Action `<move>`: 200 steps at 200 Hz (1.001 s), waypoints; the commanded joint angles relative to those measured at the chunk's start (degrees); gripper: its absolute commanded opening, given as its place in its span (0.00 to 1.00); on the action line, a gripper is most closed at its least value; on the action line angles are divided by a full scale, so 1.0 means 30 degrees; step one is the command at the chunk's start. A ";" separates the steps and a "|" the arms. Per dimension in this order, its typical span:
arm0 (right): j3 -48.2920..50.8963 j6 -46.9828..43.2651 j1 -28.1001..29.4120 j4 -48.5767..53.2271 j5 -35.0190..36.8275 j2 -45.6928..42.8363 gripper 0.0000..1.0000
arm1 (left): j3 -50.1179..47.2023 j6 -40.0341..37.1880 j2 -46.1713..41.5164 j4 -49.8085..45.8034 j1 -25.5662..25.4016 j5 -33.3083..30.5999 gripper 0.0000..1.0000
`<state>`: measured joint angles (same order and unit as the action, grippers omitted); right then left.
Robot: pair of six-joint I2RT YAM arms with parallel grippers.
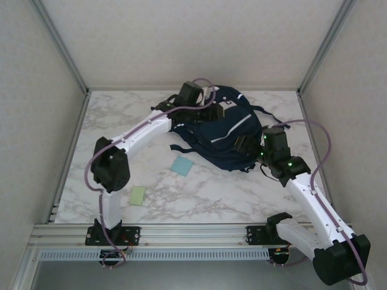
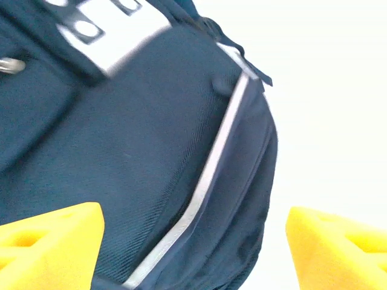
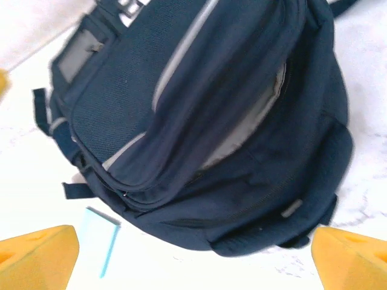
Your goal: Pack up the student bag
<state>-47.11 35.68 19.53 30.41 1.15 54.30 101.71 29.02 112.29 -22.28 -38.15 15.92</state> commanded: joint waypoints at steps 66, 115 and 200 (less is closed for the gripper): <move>0.1911 0.2183 -0.0138 -0.1874 -0.0143 0.2751 0.97 | -0.6726 0.3113 -0.1088 0.4372 0.4428 -0.1540 0.80; 0.3036 0.2897 -0.0152 -0.4849 -0.0718 0.4282 0.95 | -0.3152 0.3622 0.3005 0.4116 0.4748 -0.0671 0.77; 0.0670 0.2518 -0.0739 -0.7501 -0.0397 1.0262 0.85 | -0.2459 0.2915 0.6266 0.2667 0.4720 -0.0339 0.00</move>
<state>-40.18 44.03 19.11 11.92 -2.04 80.03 102.45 38.28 131.94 -13.80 -23.75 13.28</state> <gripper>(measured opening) 0.866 0.071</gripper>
